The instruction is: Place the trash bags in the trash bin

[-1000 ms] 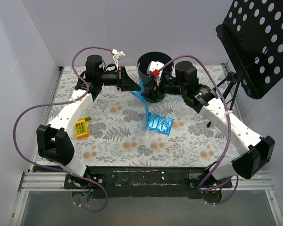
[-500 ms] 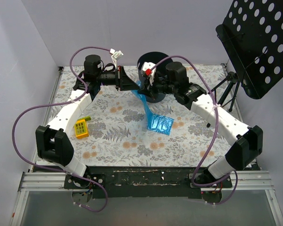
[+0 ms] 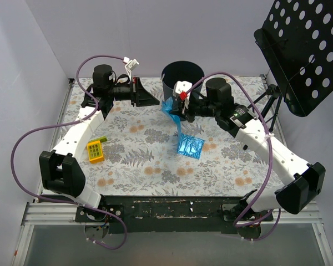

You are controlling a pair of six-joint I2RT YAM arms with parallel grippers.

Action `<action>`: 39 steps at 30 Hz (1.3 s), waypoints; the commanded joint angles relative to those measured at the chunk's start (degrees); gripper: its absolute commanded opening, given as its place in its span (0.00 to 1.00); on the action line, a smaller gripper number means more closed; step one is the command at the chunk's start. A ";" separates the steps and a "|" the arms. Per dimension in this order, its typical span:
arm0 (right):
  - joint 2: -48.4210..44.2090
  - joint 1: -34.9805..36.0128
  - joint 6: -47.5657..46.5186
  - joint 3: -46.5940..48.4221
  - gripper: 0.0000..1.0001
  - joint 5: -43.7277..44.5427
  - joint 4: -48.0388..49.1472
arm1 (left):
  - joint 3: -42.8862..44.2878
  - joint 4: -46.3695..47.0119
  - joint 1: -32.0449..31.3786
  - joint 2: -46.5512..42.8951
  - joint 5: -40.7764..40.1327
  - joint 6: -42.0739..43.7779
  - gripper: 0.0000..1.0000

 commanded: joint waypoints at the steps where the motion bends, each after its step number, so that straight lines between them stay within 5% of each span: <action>1: -1.66 -0.12 -2.34 0.25 0.01 0.20 -0.95 | -1.21 3.17 1.30 -1.51 1.73 -1.76 0.00; 7: -0.35 -0.20 -3.22 1.04 0.02 -1.03 -0.78 | -1.21 12.47 0.95 0.52 7.70 -6.77 0.01; 15: 4.40 -0.12 -1.11 5.17 0.03 -2.00 2.65 | 0.46 14.07 -1.95 3.06 9.12 -6.51 0.22; 18: 6.07 0.06 -0.67 7.01 0.04 -2.52 3.62 | 0.37 13.72 -2.57 3.42 7.36 -5.37 0.21; 21: 7.30 0.32 -0.23 7.81 0.08 -2.61 4.15 | 0.63 13.54 -3.10 3.77 5.25 -5.54 0.03; 24: 8.01 0.76 0.47 7.81 0.17 -2.35 4.76 | 0.55 13.02 -3.10 3.95 4.37 -5.90 0.00; 28: 7.40 0.94 3.81 6.93 0.49 1.16 6.69 | 0.72 9.42 -3.10 2.98 1.91 -4.14 0.00; 31: 5.99 0.94 3.46 5.97 0.47 2.40 6.52 | -0.50 9.41 -3.01 1.49 -0.46 -3.61 0.00; 35: 4.93 0.94 3.20 4.04 0.23 1.35 6.52 | -2.52 7.39 -3.01 0.70 -1.17 -3.70 0.00; 39: 5.29 1.03 3.37 1.94 0.23 4.75 4.32 | -1.39 -3.91 -2.40 -0.35 -11.05 5.40 0.00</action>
